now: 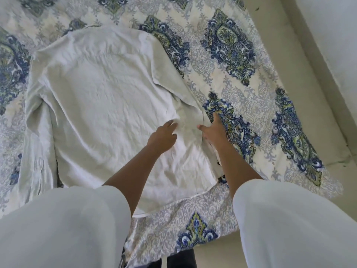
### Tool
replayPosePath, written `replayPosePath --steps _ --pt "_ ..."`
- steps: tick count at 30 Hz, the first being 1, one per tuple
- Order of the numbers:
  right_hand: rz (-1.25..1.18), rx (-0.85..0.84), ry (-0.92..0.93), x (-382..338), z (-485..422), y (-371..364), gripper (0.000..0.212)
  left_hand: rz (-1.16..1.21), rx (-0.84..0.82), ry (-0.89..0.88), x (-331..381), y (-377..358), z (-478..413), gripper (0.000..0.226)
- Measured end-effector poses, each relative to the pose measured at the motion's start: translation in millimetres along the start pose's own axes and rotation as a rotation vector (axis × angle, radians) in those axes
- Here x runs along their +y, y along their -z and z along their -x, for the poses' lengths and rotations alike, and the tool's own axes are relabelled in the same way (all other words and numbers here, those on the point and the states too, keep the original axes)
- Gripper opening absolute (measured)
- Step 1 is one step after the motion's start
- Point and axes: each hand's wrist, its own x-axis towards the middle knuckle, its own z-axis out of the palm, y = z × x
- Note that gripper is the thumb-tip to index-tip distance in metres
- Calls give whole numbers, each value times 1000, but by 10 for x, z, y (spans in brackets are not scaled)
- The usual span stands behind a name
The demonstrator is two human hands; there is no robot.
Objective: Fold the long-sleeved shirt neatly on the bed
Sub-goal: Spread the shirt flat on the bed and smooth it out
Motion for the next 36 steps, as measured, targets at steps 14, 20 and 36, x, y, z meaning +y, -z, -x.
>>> replayPosePath --steps 14,20,36 --pt "-85 449 117 -706 -882 975 36 42 17 15 -101 30 -292 47" --pt "59 24 22 -476 -224 125 19 69 -49 -15 -193 77 -101 43" --pt "355 62 167 -861 -819 -747 17 -342 -9 66 -738 355 -698 64"
